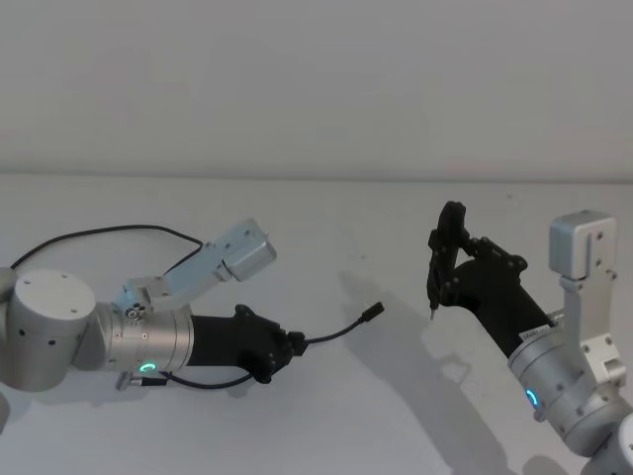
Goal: Pick up the data cable with the one hand.
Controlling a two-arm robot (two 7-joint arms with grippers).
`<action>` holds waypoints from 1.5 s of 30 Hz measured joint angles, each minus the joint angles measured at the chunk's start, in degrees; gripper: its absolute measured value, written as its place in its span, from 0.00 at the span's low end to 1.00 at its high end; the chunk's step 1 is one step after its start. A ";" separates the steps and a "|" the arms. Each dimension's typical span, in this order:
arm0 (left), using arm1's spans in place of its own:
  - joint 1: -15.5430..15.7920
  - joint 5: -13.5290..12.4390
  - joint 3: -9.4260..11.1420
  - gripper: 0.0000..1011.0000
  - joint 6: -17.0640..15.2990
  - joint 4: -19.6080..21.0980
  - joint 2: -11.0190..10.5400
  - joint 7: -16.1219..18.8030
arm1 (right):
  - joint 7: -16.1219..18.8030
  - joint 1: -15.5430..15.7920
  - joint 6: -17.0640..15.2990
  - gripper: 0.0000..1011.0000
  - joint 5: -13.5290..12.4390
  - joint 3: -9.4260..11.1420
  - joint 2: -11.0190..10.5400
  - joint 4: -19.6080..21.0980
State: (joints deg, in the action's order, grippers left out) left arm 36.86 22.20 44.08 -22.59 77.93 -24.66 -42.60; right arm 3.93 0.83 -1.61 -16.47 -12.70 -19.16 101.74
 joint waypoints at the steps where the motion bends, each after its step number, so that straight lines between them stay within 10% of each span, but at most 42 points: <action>1: -0.07 -0.03 -0.05 0.04 0.52 0.23 -0.08 0.09 | 0.05 -0.01 0.09 0.27 -0.02 0.05 0.03 0.13; 18: -0.55 0.34 -1.28 0.04 7.37 4.71 -1.36 0.35 | 1.82 -0.83 1.52 0.27 -2.59 1.93 1.34 4.10; 45: -0.65 0.62 -1.63 0.04 9.47 6.18 -1.76 0.35 | 4.28 -2.57 1.24 0.27 -5.06 3.23 3.45 4.59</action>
State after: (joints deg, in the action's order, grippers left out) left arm 36.21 22.82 42.46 -13.12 84.11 -26.42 -42.25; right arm 8.21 -1.74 -0.38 -21.54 -9.48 -15.71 106.33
